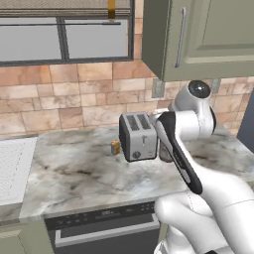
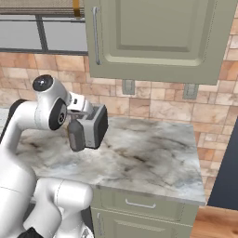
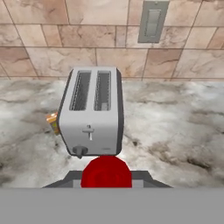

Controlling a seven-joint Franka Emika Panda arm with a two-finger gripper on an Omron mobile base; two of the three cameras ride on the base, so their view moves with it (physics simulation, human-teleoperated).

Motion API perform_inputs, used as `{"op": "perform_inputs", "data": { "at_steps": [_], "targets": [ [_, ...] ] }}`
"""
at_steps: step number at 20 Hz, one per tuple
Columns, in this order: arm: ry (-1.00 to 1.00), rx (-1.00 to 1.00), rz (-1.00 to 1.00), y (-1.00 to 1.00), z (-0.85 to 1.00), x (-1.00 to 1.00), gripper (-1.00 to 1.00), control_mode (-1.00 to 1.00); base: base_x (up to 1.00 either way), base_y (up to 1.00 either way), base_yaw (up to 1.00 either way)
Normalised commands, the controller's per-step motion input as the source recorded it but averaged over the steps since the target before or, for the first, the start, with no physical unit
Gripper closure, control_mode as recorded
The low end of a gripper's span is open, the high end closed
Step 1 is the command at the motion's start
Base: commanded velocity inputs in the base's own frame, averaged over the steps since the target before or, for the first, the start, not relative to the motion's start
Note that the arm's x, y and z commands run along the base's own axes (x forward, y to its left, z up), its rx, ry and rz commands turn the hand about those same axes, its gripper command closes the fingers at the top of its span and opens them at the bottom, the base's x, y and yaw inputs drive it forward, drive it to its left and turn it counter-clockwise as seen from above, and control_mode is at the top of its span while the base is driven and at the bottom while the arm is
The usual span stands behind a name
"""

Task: Move the drinks to the dining counter.

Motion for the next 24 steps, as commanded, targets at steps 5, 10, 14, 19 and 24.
{"op": "perform_inputs", "data": {
  "at_steps": [5, 10, 14, 19, 24],
  "targets": [
    [0.00, 0.00, 0.00, 0.00, 0.29, -0.15, 1.00, -1.00, 0.00, 0.00, 0.00],
    [0.00, 0.00, 0.00, -0.03, 0.35, -0.29, 1.00, -1.00, 0.00, 0.00, 0.00],
    [0.00, 0.00, 0.00, -0.02, 0.42, -0.32, 1.00, -1.00, 0.00, 0.00, 0.00],
    [0.00, 0.00, 0.00, -0.03, 0.41, -0.32, 1.00, -1.00, 0.00, 0.00, 0.00],
    [0.00, 0.00, 0.00, -0.05, 0.29, -0.28, 1.00, -1.00, 0.00, 0.00, 0.00]
  ]
}}
